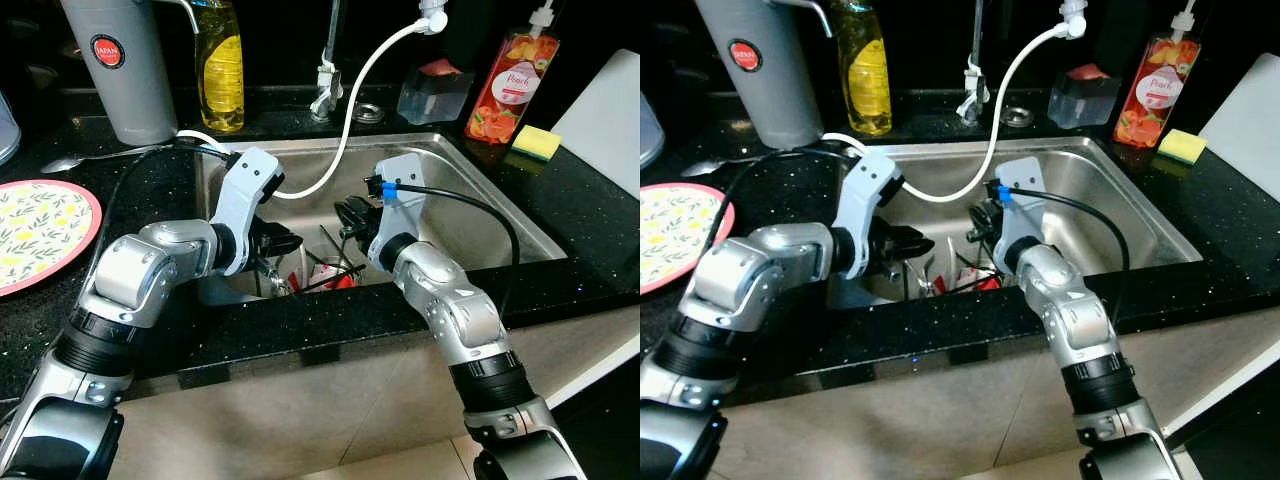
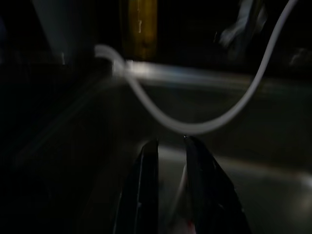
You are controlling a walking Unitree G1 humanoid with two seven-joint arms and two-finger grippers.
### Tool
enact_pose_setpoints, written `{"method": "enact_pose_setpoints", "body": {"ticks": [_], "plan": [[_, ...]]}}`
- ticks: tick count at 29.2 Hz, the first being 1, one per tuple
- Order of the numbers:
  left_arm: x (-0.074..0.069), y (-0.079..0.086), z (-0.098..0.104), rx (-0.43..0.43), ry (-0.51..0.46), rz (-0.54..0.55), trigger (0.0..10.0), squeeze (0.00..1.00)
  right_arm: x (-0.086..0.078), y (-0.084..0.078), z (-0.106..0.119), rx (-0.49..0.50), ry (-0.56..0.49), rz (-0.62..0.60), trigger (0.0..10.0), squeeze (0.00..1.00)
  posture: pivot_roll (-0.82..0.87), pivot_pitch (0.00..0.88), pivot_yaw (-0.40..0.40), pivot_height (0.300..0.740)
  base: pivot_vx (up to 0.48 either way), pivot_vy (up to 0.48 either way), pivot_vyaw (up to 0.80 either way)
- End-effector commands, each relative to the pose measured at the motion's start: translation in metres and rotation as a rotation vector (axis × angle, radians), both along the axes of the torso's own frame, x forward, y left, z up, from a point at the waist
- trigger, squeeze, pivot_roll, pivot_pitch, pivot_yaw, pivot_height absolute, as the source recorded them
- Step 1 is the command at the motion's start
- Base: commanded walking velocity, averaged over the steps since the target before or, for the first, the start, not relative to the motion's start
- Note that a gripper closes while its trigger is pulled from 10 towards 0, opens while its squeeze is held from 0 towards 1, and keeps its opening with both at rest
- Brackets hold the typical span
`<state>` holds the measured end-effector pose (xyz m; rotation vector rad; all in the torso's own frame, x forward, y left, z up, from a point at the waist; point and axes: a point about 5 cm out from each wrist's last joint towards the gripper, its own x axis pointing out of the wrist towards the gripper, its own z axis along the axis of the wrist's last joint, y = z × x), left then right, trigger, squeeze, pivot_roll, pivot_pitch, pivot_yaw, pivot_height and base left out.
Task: Kitchen organization
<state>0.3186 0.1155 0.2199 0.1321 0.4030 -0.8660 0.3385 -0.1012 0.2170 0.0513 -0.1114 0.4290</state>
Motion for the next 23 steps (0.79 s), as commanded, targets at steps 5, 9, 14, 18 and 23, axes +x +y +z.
{"method": "enact_pose_setpoints", "body": {"ticks": [5,9,14,18,23], "plan": [[-0.002,0.000,0.007,0.003,-0.066,-0.003,10.0,0.00,0.000,-0.012,0.023,0.062,-0.136,-0.064,10.0,0.00,0.05,0.000,-0.038,0.740,0.000,0.000,0.00],[0.006,0.003,0.021,-0.032,-0.202,0.098,10.0,0.00,-0.004,-0.013,0.032,0.102,-0.176,-0.063,10.0,0.00,0.05,0.000,-0.034,0.740,0.000,0.000,0.00],[0.022,0.029,0.038,-0.156,-0.250,0.437,10.0,0.00,-0.012,-0.008,0.042,0.124,-0.245,-0.013,10.0,0.00,0.05,0.000,-0.031,0.740,0.000,0.000,0.00],[0.024,0.036,0.043,-0.098,-0.293,0.546,10.0,0.00,-0.013,-0.005,0.044,0.126,-0.251,-0.003,10.0,0.00,0.05,0.000,-0.033,0.740,0.000,0.000,0.00],[0.027,0.045,0.057,-0.025,-0.469,0.622,10.0,0.00,-0.013,-0.002,0.044,0.130,-0.250,0.005,10.0,0.00,0.05,0.000,-0.033,0.740,0.000,0.000,0.00]]}}
